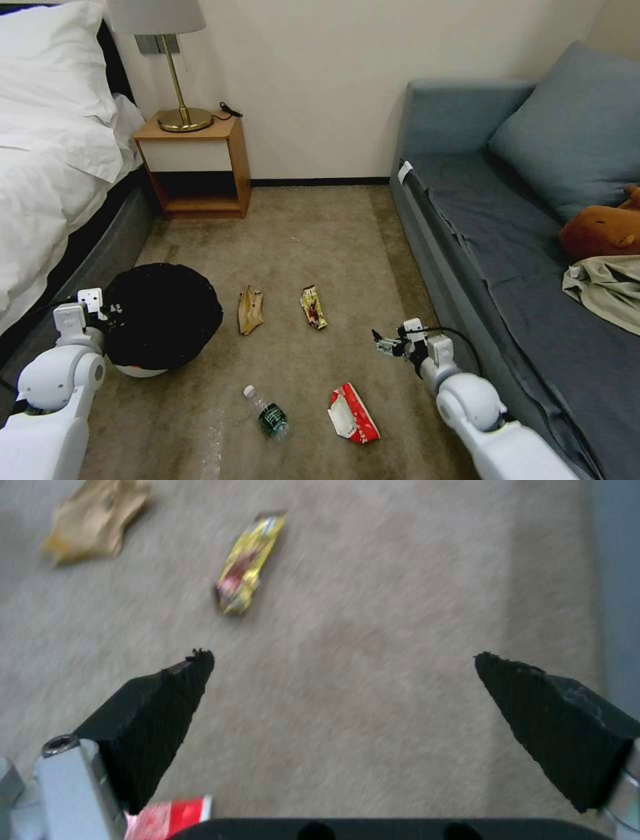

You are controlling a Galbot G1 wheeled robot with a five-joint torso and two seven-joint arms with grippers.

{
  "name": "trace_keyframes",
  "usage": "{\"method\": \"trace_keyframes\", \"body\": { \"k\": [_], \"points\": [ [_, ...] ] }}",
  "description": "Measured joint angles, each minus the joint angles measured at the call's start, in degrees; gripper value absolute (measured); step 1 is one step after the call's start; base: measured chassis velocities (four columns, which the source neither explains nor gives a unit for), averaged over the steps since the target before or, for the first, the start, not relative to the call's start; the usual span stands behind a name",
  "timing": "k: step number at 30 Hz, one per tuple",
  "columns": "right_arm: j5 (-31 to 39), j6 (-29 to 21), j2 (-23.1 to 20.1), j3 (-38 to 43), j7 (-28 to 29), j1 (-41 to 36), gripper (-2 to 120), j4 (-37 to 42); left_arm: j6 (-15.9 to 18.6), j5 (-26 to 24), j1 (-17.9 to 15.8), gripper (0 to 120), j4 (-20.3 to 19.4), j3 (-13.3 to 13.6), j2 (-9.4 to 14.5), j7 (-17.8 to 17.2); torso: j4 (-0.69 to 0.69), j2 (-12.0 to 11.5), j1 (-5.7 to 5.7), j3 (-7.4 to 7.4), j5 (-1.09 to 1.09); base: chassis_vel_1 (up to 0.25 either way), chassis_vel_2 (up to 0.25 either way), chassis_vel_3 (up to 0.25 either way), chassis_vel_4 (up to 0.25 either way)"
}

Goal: Pick up the trash bin, then pick up the garbage on the floor and place it into the trash bin.

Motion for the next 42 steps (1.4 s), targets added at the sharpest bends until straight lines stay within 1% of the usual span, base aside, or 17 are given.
{"method": "trace_keyframes", "body": {
  "k": [1,3,4,5,6,8,9,10,12,14,18,20,22,24,25,32,42],
  "points": [
    [0.0,0.0,0.0,0.0,0.0,0.0,100,0.0,0.0,0.0,0.0,4,0.0,0.0,0.0,0.0,0.00,0.0,0.00,0.00,0.00,0.000,0.000,0.000,0.000],
    [3.2,-1.9,-2.5,-3.5,-0.7,2.4,100,-1.0,0.0,1.5,-0.6,4,-0.2,0.9,-0.1,0.4,0.01,0.0,0.00,0.00,0.00,0.000,0.000,0.000,0.000],
    [3.2,-1.9,-2.5,-3.5,-0.7,2.4,100,-1.0,0.0,1.5,-0.6,4,-0.2,0.9,-0.1,0.4,0.01,0.0,0.00,0.00,0.00,0.000,0.000,0.000,0.000],
    [4.2,-2.5,-3.4,-4.8,-1.2,2.9,100,-1.4,0.0,2.0,-1.3,4,-0.2,1.8,-0.1,0.5,0.00,0.0,0.00,0.00,-0.01,0.000,0.000,0.000,0.000],
    [5.3,-3.4,-4.1,-6.6,-2.0,3.7,100,-1.8,0.0,2.6,-1.9,4,-0.2,2.8,-0.2,0.7,-0.05,0.0,0.00,0.00,-0.01,0.000,0.000,0.000,0.000],
    [6.2,-3.9,-4.3,-8.1,-2.3,4.3,100,-2.0,0.1,3.0,-2.0,4,-0.4,3.1,-0.4,0.7,-0.06,0.0,0.00,0.00,-0.01,0.000,0.000,0.000,0.000],
    [7.6,-4.7,-4.6,-10.1,-2.5,5.1,100,-2.2,0.1,3.3,-1.8,4,-1.0,3.3,-0.5,0.7,-0.05,0.0,0.00,0.00,-0.01,0.000,0.000,0.000,0.000],
    [7.6,-4.7,-4.6,-10.1,-2.5,5.1,100,-2.2,0.1,3.3,-1.8,4,-1.0,3.3,-0.5,0.7,-0.05,0.0,0.00,0.00,-0.01,0.000,0.000,0.000,0.000],
    [9.8,-6.1,-4.7,-13.4,-3.0,6.6,100,-2.4,0.2,3.6,-1.2,4,-1.9,3.3,-0.7,0.7,-0.01,0.0,0.00,0.00,0.00,0.000,0.000,0.000,0.000],
    [10.0,-6.5,-4.5,-15.1,-3.3,7.4,100,-2.8,0.2,4.0,-0.8,4,-2.4,3.3,-1.0,0.7,-0.01,0.0,0.00,0.00,0.00,0.000,0.000,0.000,0.000],
    [10.0,-6.6,-3.8,-17.0,-3.3,8.1,100,-4.0,0.2,4.5,0.2,4,-3.3,3.3,-1.5,0.6,0.00,0.0,0.00,0.00,-0.01,0.000,0.000,0.000,0.000],
    [9.2,-6.6,-2.9,-19.0,-3.5,8.3,100,-6.1,0.2,5.0,1.9,4,-4.8,3.0,-2.4,0.6,-0.01,0.0,0.00,0.00,0.00,0.000,0.000,0.000,0.000],
    [8.8,-6.5,-2.7,-19.4,-3.6,8.3,100,-6.7,0.2,5.2,2.3,4,-5.1,2.9,-2.5,0.6,-0.01,0.0,0.00,0.00,-0.01,0.000,0.000,0.000,0.000],
    [7.3,-6.2,-2.3,-20.6,-4.1,8.2,100,-8.3,0.1,5.5,3.5,4,-6.1,2.5,-3.0,0.6,-0.01,0.0,0.00,-0.01,-0.01,0.000,0.000,0.000,0.000],
    [7.3,-6.2,-2.3,-20.6,-4.1,8.2,100,-8.3,0.1,5.5,3.5,4,-6.1,2.5,-3.0,0.6,-0.01,0.0,0.00,-0.01,-0.01,0.000,0.000,0.000,0.000],
    [4.0,-5.4,-1.1,-22.8,-4.6,8.2,100,-10.6,-0.6,6.0,6.8,4,-8.1,1.1,-4.2,0.8,-0.01,0.0,0.00,-0.01,-0.01,0.000,0.000,0.000,0.000],
    [2.5,-4.7,0.0,-25.2,-5.1,9.0,100,-12.9,-0.7,6.0,7.0,4,-8.3,0.6,-4.4,0.9,-0.01,0.0,0.00,-0.01,-0.01,0.000,0.000,0.000,0.000]
  ]
}}
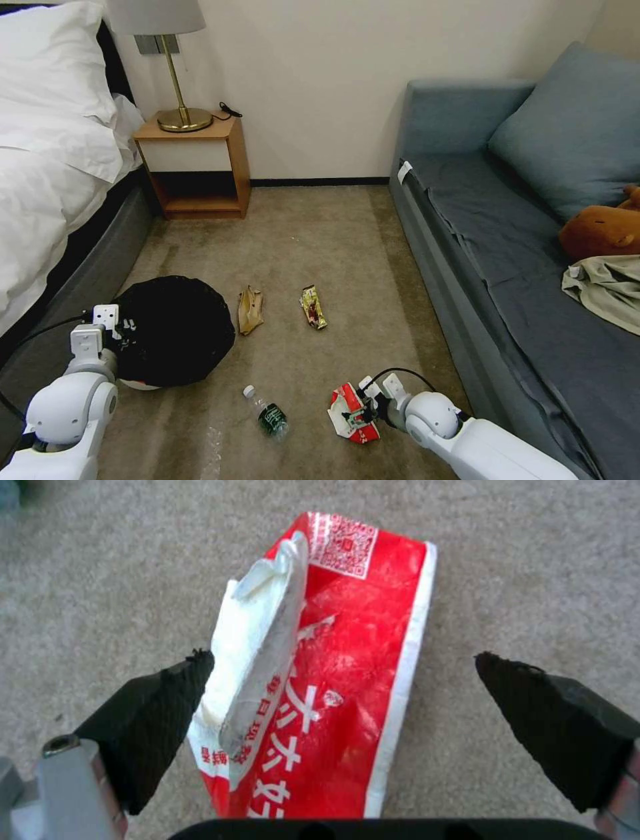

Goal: Pick up the trash bin, then pick up the garbage on the floor and place it into the trash bin.

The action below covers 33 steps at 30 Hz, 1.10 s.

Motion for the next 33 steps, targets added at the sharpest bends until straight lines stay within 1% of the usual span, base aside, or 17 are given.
{"method": "trace_keyframes", "body": {
  "k": [5,7,10,12,13,14,17,19,21,23,24,26,27,28,29,31,33],
  "points": [
    [-0.7,0.5,0.8,-1.5,-0.5,1.3,99,-1.9,0.0,0.0,-0.9,4,0.5,0.7,0.0,0.0,0.00,0.0,0.00,0.00,0.00,0.000,0.000,0.000,0.000],
    [-0.8,0.5,1.6,-2.0,-0.5,1.9,87,-3.2,0.0,-0.1,-1.5,4,0.9,0.9,0.0,0.0,0.00,0.0,0.00,0.00,0.00,0.000,0.000,0.000,0.000],
    [-0.9,0.5,1.8,-2.1,-0.5,2.0,84,-3.5,0.0,-0.1,-1.6,4,1.0,0.9,0.0,0.0,0.00,0.0,0.00,0.00,0.00,0.000,0.000,0.000,0.000],
    [-1.0,0.5,2.2,-2.6,-0.6,2.1,70,-4.3,0.0,-0.4,-2.1,4,1.4,1.1,0.2,0.2,0.00,0.0,0.00,0.00,0.00,0.000,0.000,0.000,0.000],
    [-1.0,0.5,2.2,-2.6,-0.6,2.1,70,-4.3,0.0,-0.4,-2.1,4,1.4,1.1,0.2,0.2,0.00,0.0,0.00,0.00,0.00,0.000,0.000,0.000,0.000],
    [-1.1,0.6,2.3,-2.6,-0.6,2.1,62,-4.6,0.1,-0.4,-2.4,4,1.6,1.4,0.3,0.2,0.00,0.0,0.00,0.00,0.00,0.000,0.000,0.000,0.000],
    [-1.1,0.6,2.4,-2.5,-0.6,2.1,58,-4.7,0.1,-0.4,-2.6,4,1.7,1.5,0.3,0.2,0.00,0.0,0.00,0.00,0.00,0.000,0.000,0.000,0.000],
    [-1.2,0.7,2.4,-2.2,-0.6,2.0,43,-4.7,0.1,-0.5,-2.7,4,1.8,1.7,0.3,0.4,-0.01,0.0,0.00,0.00,-0.01,0.000,0.000,0.000,0.000],
    [-1.2,0.7,2.4,-2.1,-0.6,1.9,40,-4.7,0.1,-0.5,-2.7,4,1.7,1.7,0.2,0.4,0.00,0.0,0.00,0.00,0.00,0.000,0.000,0.000,0.000],
    [-1.4,0.8,2.5,-2.0,-0.7,1.7,30,-4.6,0.1,-0.5,-2.5,4,1.6,1.7,0.1,0.4,0.00,0.0,0.00,0.00,0.02,0.000,0.000,0.000,0.000],
    [-1.4,0.8,2.5,-2.0,-0.7,1.7,30,-4.6,0.1,-0.5,-2.5,4,1.6,1.7,0.1,0.4,0.00,0.0,0.00,0.00,0.02,0.000,0.000,0.000,0.000],
    [-1.7,0.8,2.4,-1.4,-0.6,1.5,20,-4.3,0.1,-0.5,-2.1,4,1.6,1.5,0.0,0.5,0.00,0.0,0.00,0.01,0.01,0.000,0.000,0.000,0.000],
    [-1.7,0.8,2.4,-1.4,-0.6,1.5,20,-4.3,0.1,-0.5,-2.1,4,1.6,1.5,0.0,0.5,0.00,0.0,0.00,0.01,0.01,0.000,0.000,0.000,0.000],
    [-1.8,0.9,2.1,-0.1,-0.5,1.4,11,-3.1,-0.1,-0.5,-1.5,4,1.5,1.5,-0.2,0.6,-0.01,0.0,0.00,0.01,0.00,0.000,0.000,0.000,0.000],
    [-1.8,0.9,2.1,-0.1,-0.5,1.4,11,-3.1,-0.1,-0.5,-1.5,4,1.5,1.5,-0.2,0.6,-0.01,0.0,0.00,0.01,0.00,0.000,0.000,0.000,0.000],
    [-0.6,0.5,1.5,2.4,0.0,2.0,0,-0.1,-0.3,-0.5,-1.1,4,1.5,1.6,-0.3,0.7,0.00,0.0,0.00,0.01,0.01,0.000,0.000,0.000,0.000],
    [-0.2,0.4,1.2,3.0,0.1,2.4,0,1.0,-0.3,-0.5,-1.1,4,1.5,1.6,-0.4,0.7,-0.01,0.0,0.00,0.01,0.00,0.000,0.000,0.000,0.000]
  ]
}}
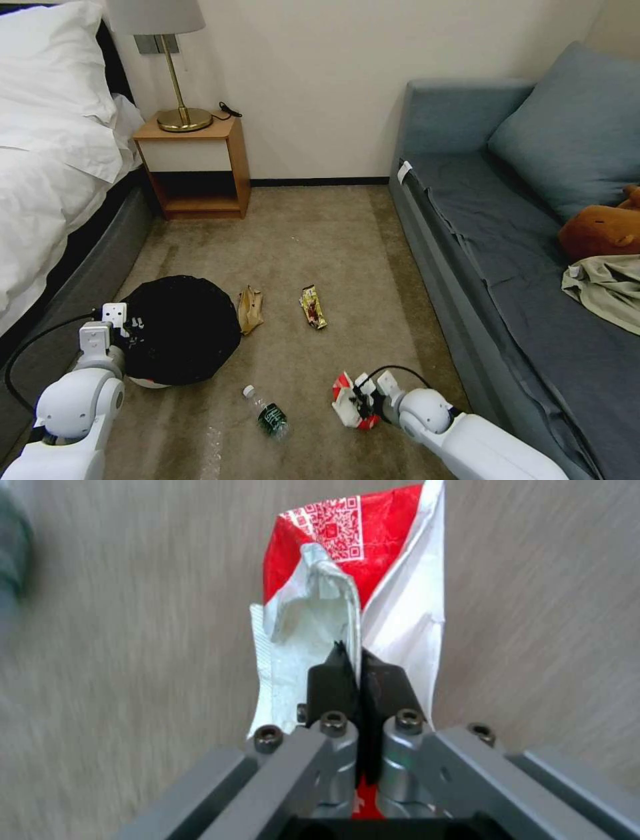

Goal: Pick up the trash bin, then pick up the garbage on the floor and place it into the trash bin.

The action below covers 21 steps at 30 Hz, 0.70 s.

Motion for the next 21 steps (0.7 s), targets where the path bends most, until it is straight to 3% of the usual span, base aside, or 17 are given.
{"method": "trace_keyframes", "body": {
  "k": [4,10,21],
  "points": [
    [1.0,-0.4,-0.8,1.7,0.2,2.6,0,3.5,-0.1,0.0,-0.1,4,0.0,0.3,-0.1,0.1,0.00,0.0,0.00,0.00,0.01,0.000,0.000,0.000,0.000],
    [7.9,-2.1,-3.3,4.0,1.2,12.9,0,11.6,-0.2,0.3,-0.4,4,-0.5,0.7,-0.7,0.1,0.02,0.0,0.00,0.00,0.00,0.000,0.000,0.000,0.000],
    [15.2,-3.3,-5.2,4.7,1.4,19.1,0,20.5,-0.6,1.6,1.6,4,-1.9,1.0,-2.4,0.2,0.00,0.0,0.00,0.00,0.00,0.000,0.000,0.000,0.000]
  ]
}}
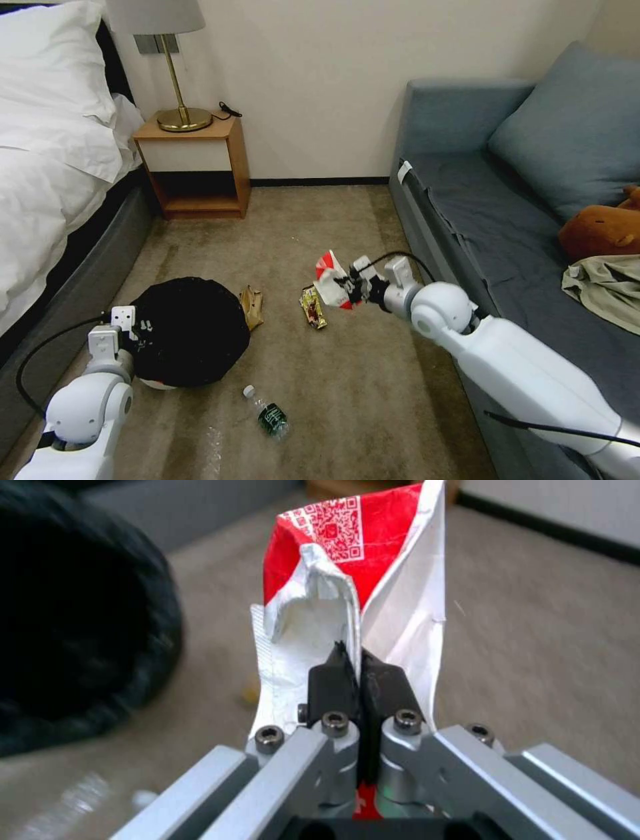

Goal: Pick up the trash bin, then pick up the garbage on the floor and place it into the trash bin.

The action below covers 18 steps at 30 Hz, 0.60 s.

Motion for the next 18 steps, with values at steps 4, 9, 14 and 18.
{"method": "trace_keyframes", "body": {
  "k": [4,9,14,18],
  "points": [
    [3.8,0.1,0.7,-1.0,0.1,2.2,0,2.9,0.0,0.3,0.2,4,-0.2,0.2,-0.5,0.0,0.00,0.0,0.00,0.00,0.00,0.000,0.000,0.000,0.000],
    [7.2,2.3,2.4,-4.6,-0.5,5.0,0,4.2,0.4,0.4,0.6,4,-1.1,0.2,-0.9,0.0,0.00,0.0,0.00,0.00,-0.01,0.000,0.000,0.000,0.000],
    [8.3,4.9,6.0,-9.2,-1.9,8.4,0,2.0,0.6,0.4,1.2,4,-2.5,0.3,-1.6,0.0,0.00,0.0,0.00,0.00,-0.01,0.000,0.000,0.000,0.000],
    [8.3,6.2,10.4,-12.2,-1.4,10.0,0,-0.7,0.9,0.4,1.9,4,-3.7,0.8,-2.1,0.1,0.00,0.0,0.00,0.00,-0.01,0.000,0.000,0.000,0.000]
  ]
}}
